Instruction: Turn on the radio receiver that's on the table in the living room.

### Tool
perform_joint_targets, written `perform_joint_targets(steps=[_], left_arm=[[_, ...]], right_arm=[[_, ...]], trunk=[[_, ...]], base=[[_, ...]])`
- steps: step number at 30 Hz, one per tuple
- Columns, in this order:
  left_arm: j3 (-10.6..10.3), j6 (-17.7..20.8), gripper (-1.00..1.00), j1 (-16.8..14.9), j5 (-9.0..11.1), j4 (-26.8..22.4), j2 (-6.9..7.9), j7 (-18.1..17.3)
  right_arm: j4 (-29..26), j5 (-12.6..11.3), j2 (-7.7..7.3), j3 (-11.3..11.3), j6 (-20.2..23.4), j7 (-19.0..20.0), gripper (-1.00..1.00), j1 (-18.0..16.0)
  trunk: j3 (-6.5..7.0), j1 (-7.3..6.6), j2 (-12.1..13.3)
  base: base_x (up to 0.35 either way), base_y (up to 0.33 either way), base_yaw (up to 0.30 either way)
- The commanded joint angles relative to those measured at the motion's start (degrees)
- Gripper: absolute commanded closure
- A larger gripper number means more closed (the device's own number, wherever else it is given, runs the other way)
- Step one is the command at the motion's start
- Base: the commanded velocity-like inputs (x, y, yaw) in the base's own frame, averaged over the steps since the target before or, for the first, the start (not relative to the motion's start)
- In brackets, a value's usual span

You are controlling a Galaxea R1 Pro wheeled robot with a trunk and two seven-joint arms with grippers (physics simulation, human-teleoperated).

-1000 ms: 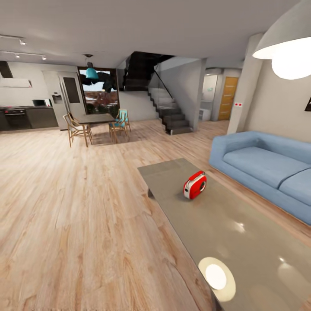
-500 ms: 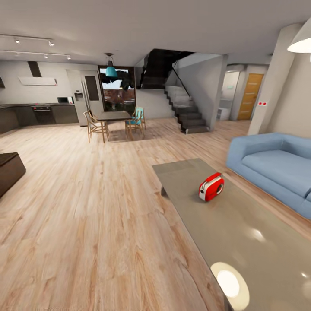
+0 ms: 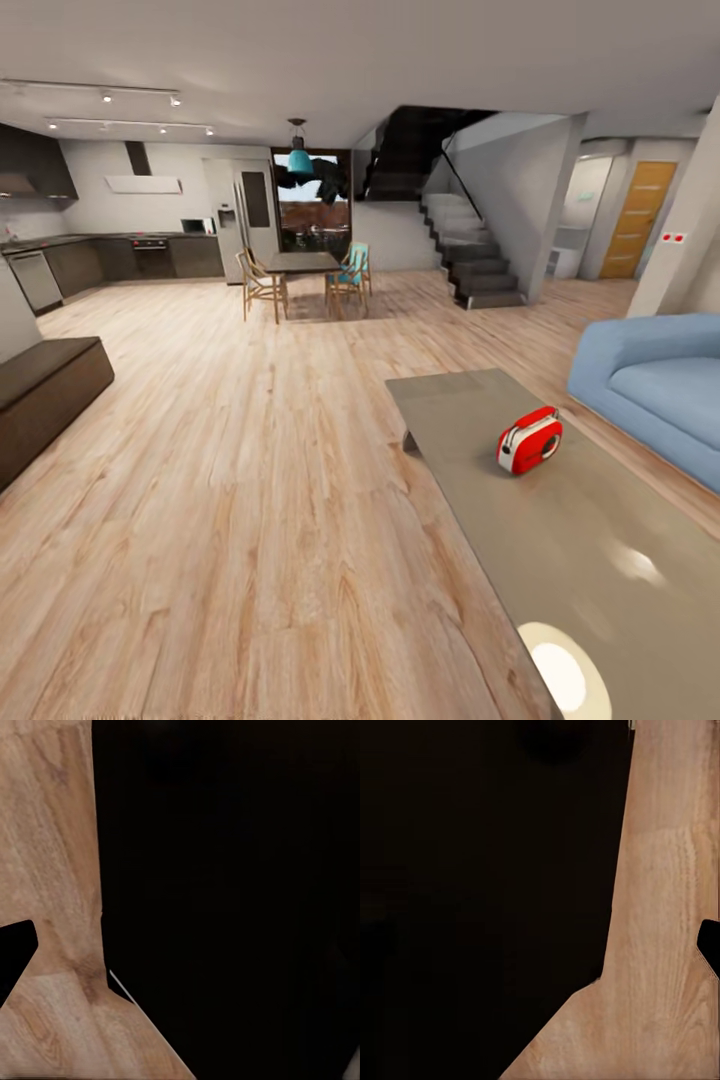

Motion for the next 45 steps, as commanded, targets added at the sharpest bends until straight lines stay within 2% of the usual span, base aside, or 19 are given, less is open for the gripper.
perform_joint_targets(steps=[1,12,17,21,45], left_arm=[[0.00,0.00,-1.00,0.00,0.00,-0.02,-0.01,0.00],[0.12,0.06,-1.00,0.00,0.04,0.02,0.14,0.00],[2.55,0.06,-1.00,0.00,0.01,0.05,0.22,0.00],[3.11,0.06,-1.00,0.00,0.00,0.06,0.23,0.00],[3.25,0.06,-1.00,0.00,0.01,0.05,0.32,0.00]], right_arm=[[0.00,0.02,0.00,0.00,0.00,0.00,-1.00,0.00],[0.00,-0.02,0.00,0.00,-0.08,0.06,-1.00,0.00],[0.00,-0.01,-0.04,0.00,-0.09,0.07,-1.00,0.00],[0.00,0.01,0.00,0.00,-0.09,0.09,-1.00,0.00],[0.00,0.04,-0.08,0.00,-0.09,0.07,-1.00,0.00]], trunk=[[-0.05,0.00,0.00],[-0.27,0.00,0.00],[-0.27,0.00,0.00],[-0.27,0.00,0.00],[-0.27,0.00,0.00]], base=[[0.000,0.000,0.234],[0.143,0.000,0.093],[0.316,0.000,0.003],[0.323,0.000,0.000],[0.324,0.022,0.000]])
